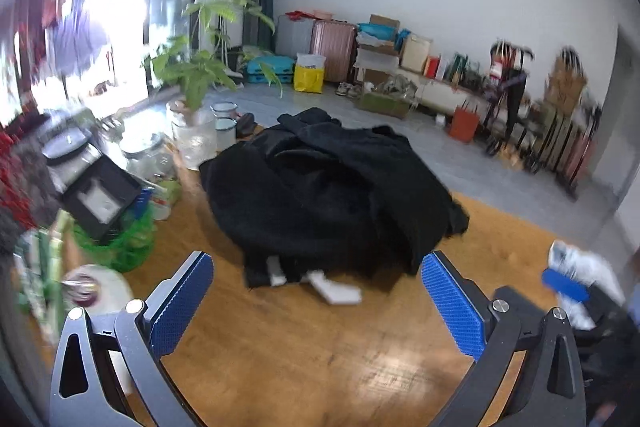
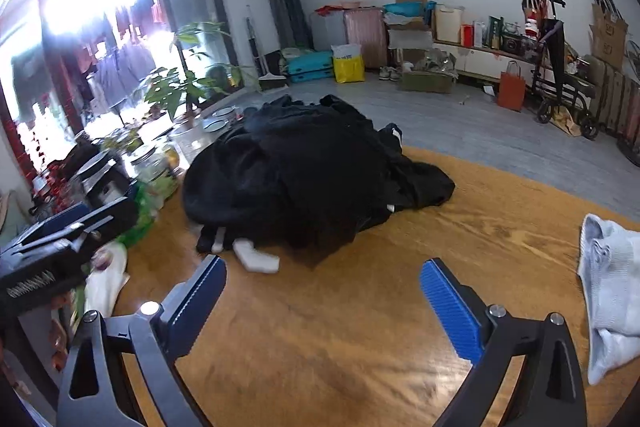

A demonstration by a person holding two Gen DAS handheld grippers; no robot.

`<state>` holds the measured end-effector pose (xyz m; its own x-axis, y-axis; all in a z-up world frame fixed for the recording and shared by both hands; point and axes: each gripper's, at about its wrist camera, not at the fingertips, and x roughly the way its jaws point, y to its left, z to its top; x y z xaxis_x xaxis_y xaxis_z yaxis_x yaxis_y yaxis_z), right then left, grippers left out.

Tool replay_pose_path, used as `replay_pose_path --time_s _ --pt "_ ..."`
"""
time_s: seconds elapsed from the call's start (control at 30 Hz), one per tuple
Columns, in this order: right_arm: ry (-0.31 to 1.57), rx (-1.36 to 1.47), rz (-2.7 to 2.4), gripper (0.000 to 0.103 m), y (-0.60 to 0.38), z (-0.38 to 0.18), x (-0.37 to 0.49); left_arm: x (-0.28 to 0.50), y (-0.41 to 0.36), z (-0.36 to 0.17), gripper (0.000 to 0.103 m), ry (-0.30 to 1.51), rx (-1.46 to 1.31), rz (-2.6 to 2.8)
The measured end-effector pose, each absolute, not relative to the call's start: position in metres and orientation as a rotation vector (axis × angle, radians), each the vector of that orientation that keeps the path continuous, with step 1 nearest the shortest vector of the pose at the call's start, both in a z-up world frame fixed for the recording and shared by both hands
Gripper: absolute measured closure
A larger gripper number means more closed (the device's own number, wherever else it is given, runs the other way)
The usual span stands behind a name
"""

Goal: Fold clothes
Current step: 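Reach the right tool to the black sweatshirt and pinch its fabric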

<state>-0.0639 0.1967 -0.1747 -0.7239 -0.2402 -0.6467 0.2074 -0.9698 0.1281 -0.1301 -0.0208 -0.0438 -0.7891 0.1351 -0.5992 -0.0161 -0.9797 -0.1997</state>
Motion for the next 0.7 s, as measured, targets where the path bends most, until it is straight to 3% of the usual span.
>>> replay_pose_path --time_s 0.1,0.17,0.3,0.47,0.5,0.53,0.57,0.7 --pt "-0.069 1.037 -2.73 0.006 0.188 -0.184 -0.092 -0.159 -0.03 -0.06 0.0 -0.361 -1.01 2.846" --pt "-0.07 1.061 -2.727 0.013 0.182 -0.194 -0.112 -0.178 -0.033 -0.075 0.0 -0.39 -1.059 2.804" --pt "-0.057 1.101 -2.712 0.015 0.169 -0.215 -0.142 -0.202 -0.039 -0.104 0.0 -0.464 -1.137 2.707" --pt "-0.042 1.131 -2.702 0.027 0.149 -0.236 -0.174 -0.209 -0.053 -0.125 0.0 -0.611 -1.156 2.648" --pt "-0.036 1.149 -2.702 0.032 0.145 -0.24 -0.181 -0.21 -0.053 -0.126 0.0 -0.621 -1.158 2.653" --pt "-0.046 1.169 -2.704 0.05 0.143 -0.244 -0.185 -0.209 -0.053 -0.126 0.0 -0.611 -1.16 2.66" --pt "-0.057 1.188 -2.705 0.061 0.142 -0.247 -0.19 -0.209 -0.053 -0.126 0.0 -0.6 -1.162 2.666" --pt "-0.089 1.195 -2.708 0.092 0.148 -0.252 -0.185 -0.207 -0.055 -0.13 0.001 -0.623 -1.152 2.661"
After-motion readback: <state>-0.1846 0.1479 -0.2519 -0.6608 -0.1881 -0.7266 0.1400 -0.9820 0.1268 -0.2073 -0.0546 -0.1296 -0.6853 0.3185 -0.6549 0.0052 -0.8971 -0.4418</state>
